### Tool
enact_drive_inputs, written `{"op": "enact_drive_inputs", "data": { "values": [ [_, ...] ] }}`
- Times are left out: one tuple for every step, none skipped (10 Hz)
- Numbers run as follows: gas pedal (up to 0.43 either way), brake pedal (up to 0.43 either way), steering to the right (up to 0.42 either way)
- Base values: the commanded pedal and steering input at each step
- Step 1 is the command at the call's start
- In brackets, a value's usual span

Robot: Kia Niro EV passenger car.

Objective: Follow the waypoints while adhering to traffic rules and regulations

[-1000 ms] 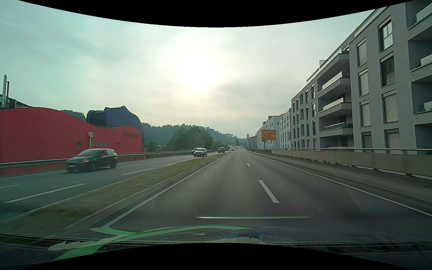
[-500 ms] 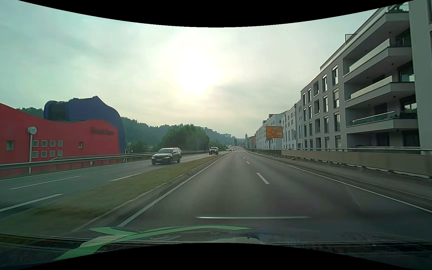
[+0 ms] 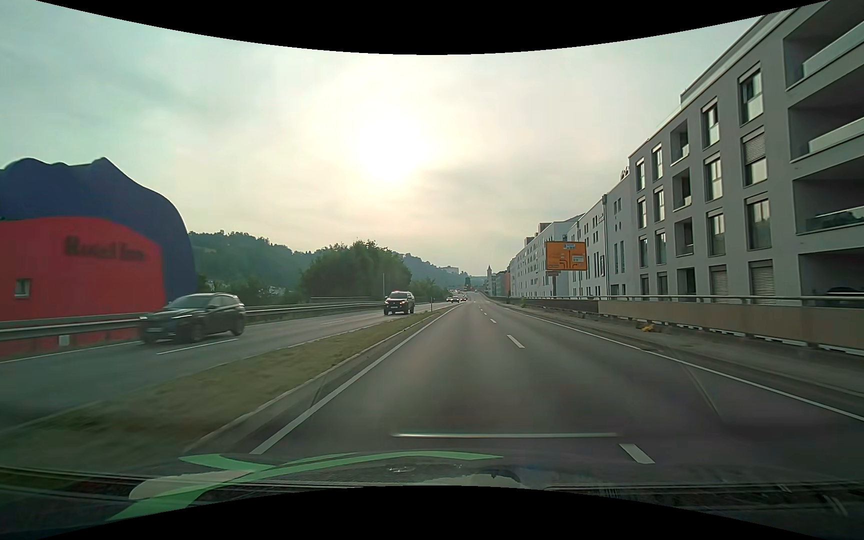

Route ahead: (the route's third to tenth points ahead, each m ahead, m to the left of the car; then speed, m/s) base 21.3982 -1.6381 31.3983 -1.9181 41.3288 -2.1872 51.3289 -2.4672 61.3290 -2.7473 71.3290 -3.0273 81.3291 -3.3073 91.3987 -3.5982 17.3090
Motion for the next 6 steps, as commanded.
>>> {"op": "enact_drive_inputs", "data": {
  "values": [
    [0.047,0.0,0.002],
    [0.047,0.0,0.002],
    [0.047,0.0,0.002],
    [0.047,0.0,0.002],
    [0.047,0.0,0.002],
    [0.047,0.0,0.002]
  ]
}}
